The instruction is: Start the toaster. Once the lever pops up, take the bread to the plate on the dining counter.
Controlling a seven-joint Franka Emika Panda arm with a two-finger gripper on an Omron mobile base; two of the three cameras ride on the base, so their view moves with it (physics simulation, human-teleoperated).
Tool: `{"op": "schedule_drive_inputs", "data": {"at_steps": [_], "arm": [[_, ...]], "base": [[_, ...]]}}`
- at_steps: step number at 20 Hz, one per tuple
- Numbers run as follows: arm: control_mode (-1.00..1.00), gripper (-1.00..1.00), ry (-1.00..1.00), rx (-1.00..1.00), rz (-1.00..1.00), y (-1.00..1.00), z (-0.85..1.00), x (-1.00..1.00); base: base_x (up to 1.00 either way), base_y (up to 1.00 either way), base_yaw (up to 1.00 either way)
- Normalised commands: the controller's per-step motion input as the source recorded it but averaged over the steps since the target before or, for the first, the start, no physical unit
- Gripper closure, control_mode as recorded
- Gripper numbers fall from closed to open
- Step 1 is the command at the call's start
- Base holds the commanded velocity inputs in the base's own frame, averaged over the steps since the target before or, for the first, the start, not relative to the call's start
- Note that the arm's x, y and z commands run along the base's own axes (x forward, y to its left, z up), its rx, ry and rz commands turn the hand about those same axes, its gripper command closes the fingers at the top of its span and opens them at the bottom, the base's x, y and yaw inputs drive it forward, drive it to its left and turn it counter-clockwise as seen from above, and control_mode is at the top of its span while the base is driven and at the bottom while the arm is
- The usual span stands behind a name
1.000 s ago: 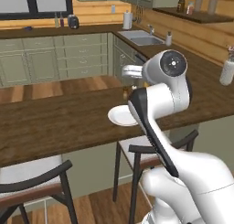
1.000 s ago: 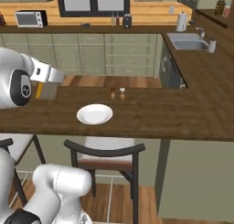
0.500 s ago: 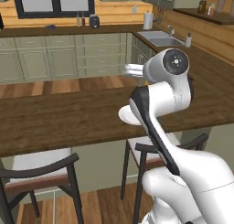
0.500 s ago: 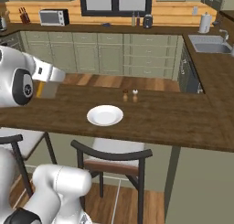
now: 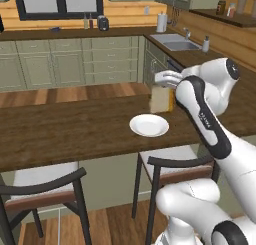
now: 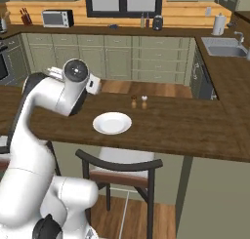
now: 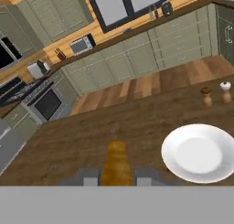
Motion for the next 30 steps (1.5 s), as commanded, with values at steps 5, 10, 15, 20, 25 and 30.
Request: {"op": "schedule_drive_inputs", "data": {"at_steps": [5, 10, 15, 20, 25, 30], "arm": [[-1.00, 1.00, 0.00, 0.13, 0.34, -0.19, -0.76, 0.69], [-1.00, 1.00, 0.00, 0.09, 0.32, 0.00, -0.67, 0.82], [-1.00, 1.00, -0.06, 0.01, 0.12, -0.01, -0.40, 0.77], [-1.00, 1.00, -0.07, -0.02, -0.03, 0.00, -0.41, 0.48], [-1.00, 1.00, 0.00, 0.00, -0.10, 0.00, -0.39, 0.28], [-1.00, 1.00, 0.07, 0.00, -0.15, 0.00, -0.33, 0.23]], "base": [[0.00, 0.00, 0.00], [0.00, 0.00, 0.00], [0.00, 0.00, 0.00], [0.00, 0.00, 0.00], [0.00, 0.00, 0.00], [0.00, 0.00, 0.00]]}}
